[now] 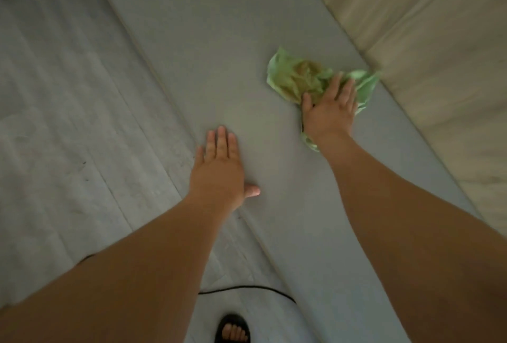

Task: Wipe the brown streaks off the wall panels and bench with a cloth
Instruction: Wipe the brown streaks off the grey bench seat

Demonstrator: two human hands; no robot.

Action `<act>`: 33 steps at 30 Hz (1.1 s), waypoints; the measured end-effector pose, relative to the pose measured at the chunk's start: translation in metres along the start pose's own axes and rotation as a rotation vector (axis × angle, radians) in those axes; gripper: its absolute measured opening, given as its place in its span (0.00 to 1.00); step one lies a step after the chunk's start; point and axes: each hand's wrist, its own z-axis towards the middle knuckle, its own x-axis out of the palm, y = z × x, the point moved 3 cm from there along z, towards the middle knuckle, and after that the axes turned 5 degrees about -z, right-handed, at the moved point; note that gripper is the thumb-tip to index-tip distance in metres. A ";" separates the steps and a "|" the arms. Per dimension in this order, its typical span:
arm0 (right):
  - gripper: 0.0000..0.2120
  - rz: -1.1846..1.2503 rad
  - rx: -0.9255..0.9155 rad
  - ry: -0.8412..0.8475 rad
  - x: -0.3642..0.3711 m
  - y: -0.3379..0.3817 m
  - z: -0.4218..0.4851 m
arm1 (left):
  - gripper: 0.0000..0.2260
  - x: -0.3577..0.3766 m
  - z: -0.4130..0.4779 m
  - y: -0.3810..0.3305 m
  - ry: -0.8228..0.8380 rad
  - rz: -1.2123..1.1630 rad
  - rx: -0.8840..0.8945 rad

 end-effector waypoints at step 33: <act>0.13 0.555 -0.502 0.606 -0.076 0.114 -0.352 | 0.19 -0.087 -0.280 0.192 -0.050 -0.521 -0.284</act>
